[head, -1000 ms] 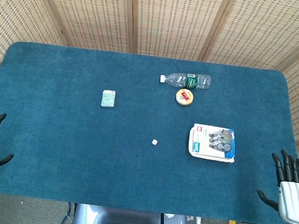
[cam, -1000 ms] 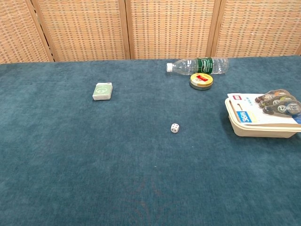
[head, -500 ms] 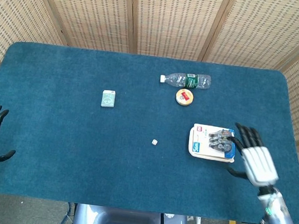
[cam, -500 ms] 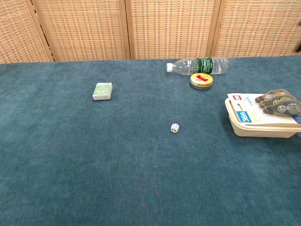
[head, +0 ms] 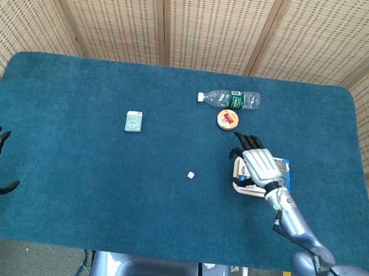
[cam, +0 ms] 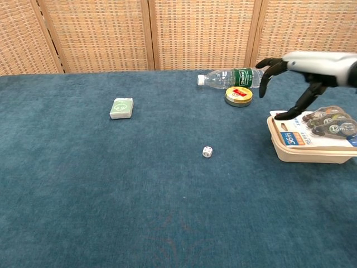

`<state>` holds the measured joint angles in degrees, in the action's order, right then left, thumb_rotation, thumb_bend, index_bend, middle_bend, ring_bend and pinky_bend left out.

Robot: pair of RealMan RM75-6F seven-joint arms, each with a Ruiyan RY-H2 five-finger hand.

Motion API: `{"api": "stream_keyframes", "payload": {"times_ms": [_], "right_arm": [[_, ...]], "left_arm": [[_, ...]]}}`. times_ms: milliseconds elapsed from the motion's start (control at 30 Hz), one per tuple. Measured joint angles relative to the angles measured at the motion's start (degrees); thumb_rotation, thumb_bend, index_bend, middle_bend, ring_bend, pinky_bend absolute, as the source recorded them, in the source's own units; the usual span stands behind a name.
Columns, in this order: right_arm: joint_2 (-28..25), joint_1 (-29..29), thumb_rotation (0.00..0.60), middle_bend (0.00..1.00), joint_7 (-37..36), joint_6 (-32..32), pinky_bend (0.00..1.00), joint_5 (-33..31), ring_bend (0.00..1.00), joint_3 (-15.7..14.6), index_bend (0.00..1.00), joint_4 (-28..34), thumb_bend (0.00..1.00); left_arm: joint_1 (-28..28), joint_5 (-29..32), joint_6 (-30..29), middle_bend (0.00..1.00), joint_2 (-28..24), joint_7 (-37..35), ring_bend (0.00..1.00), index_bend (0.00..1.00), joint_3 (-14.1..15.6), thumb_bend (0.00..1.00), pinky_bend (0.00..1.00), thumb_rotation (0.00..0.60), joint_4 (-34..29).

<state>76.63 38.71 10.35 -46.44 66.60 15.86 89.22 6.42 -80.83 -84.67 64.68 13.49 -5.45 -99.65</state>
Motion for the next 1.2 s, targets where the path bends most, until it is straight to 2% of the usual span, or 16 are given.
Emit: {"api": "stream_keyframes", "payload": {"times_ms": [233, 367, 633, 933, 1200], "right_arm": [[6.1, 3.2, 0.6, 0.0, 7.3, 0.3, 0.0, -8.5, 0.0, -0.7, 0.38, -3.4, 0.26], [9.3, 5.1, 0.6, 0.0, 11.4, -0.3, 0.0, -14.9, 0.0, -0.8, 0.38, -4.6, 0.31], [15.8, 9.2, 0.6, 0.0, 18.5, -2.9, 0.0, -24.4, 0.0, -0.7, 0.39, -5.9, 0.33], [22.7, 13.9, 0.6, 0.0, 24.7, -6.2, 0.0, -30.9, 0.0, -1.0, 0.39, -7.6, 0.36], [25.4, 15.9, 0.6, 0.0, 27.0, -7.5, 0.0, -33.6, 0.0, -0.9, 0.39, -10.1, 0.36]], "left_arm": [[0.4, 0.4, 0.4, 0.0, 0.0, 0.4, 0.0, 0.0, -0.1, 0.0, 0.0, 0.6, -0.1], [0.4, 0.5, 0.4, 0.0, -0.1, 0.2, 0.0, 0.0, -0.1, 0.0, 0.0, 0.6, -0.1], [0.5, 0.5, 0.5, 0.0, -0.1, 0.0, 0.0, 0.0, 0.0, 0.0, 0.0, 0.6, 0.0], [0.5, 1.1, 0.8, 0.0, -0.6, -1.1, 0.0, 0.0, -0.1, 0.0, 0.0, 0.6, 0.0], [0.6, 1.5, 1.2, 0.0, -1.3, -2.4, 0.0, 0.0, -0.2, 0.0, 0.0, 0.6, 0.0]]}}
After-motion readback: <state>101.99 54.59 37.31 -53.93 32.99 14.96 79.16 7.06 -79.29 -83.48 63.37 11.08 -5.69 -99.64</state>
